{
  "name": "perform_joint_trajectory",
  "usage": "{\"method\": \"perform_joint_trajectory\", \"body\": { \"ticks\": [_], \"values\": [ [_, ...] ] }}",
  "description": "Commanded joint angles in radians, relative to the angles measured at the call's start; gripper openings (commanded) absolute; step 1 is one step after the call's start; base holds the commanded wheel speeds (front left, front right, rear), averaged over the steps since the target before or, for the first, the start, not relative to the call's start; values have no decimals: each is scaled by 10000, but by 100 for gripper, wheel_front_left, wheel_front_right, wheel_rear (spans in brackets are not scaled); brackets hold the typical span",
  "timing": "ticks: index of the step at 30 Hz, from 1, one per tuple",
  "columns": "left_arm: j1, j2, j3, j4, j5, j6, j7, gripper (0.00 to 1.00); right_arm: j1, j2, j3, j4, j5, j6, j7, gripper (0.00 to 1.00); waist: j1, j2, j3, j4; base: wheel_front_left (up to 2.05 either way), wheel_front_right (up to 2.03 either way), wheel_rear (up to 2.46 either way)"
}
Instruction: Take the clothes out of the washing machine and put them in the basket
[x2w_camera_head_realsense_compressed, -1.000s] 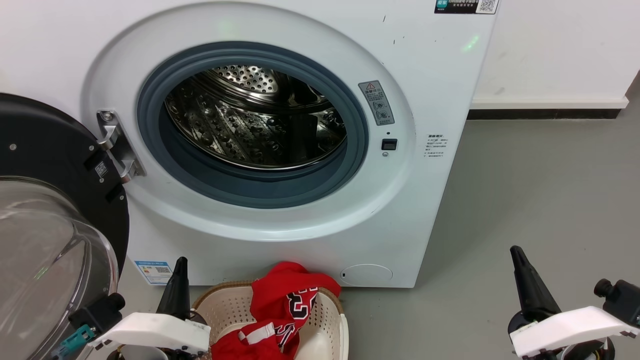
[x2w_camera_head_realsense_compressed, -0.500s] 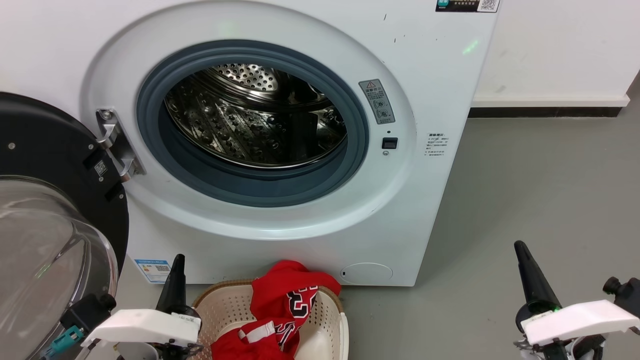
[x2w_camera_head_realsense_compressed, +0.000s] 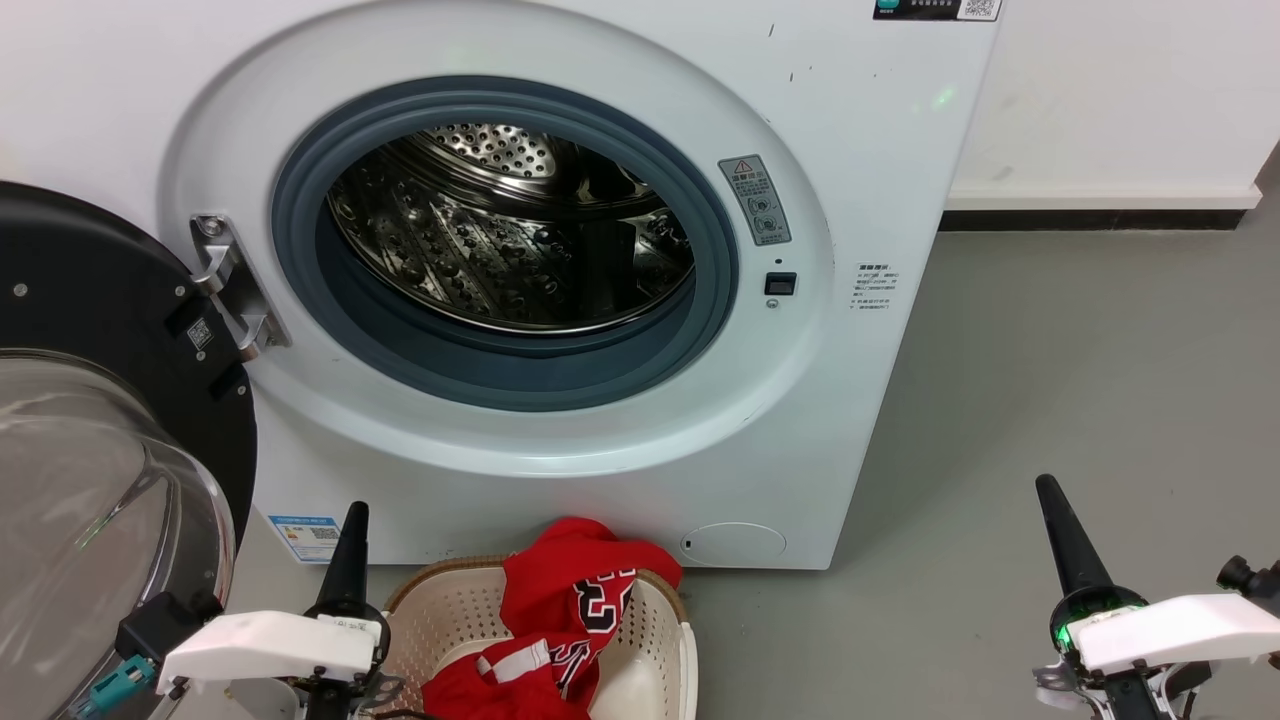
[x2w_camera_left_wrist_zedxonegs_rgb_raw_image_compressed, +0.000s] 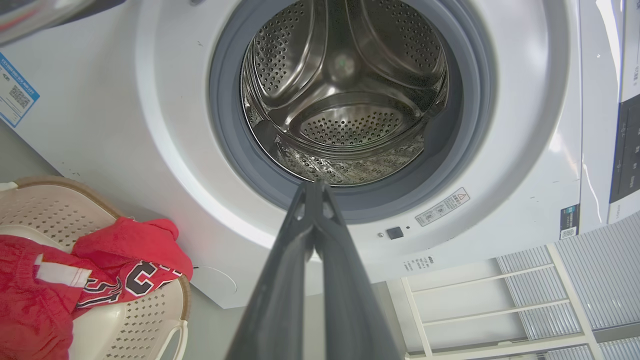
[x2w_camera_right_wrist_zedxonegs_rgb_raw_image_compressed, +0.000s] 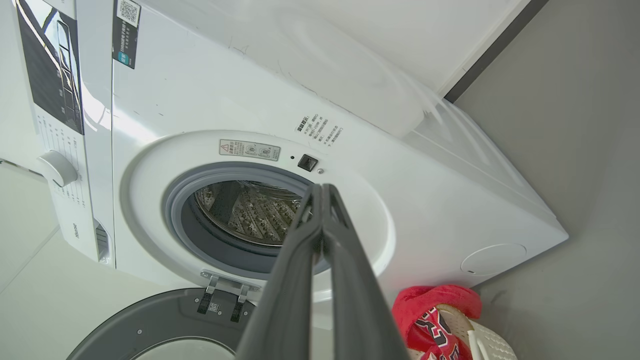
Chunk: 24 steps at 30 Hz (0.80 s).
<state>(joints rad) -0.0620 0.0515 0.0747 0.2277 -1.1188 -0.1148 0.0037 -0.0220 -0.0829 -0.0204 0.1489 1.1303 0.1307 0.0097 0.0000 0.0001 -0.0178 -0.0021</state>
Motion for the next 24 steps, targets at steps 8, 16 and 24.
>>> {"method": "perform_joint_trajectory", "body": {
  "ticks": [8,16,24],
  "values": [
    [-298,6,114,-15,-972,-88,223,0,-343,-58,-99,142,1031,2,129,0,0,-1,30,3,0,0,0],
    [-354,2,170,23,-1729,-96,393,0,-468,-49,-175,294,1831,2,242,0,0,-1,59,6,0,0,0],
    [-391,-4,231,68,-2614,-119,601,0,-589,-30,-268,474,2742,1,367,0,0,-1,94,10,0,0,0]
  ]
}}
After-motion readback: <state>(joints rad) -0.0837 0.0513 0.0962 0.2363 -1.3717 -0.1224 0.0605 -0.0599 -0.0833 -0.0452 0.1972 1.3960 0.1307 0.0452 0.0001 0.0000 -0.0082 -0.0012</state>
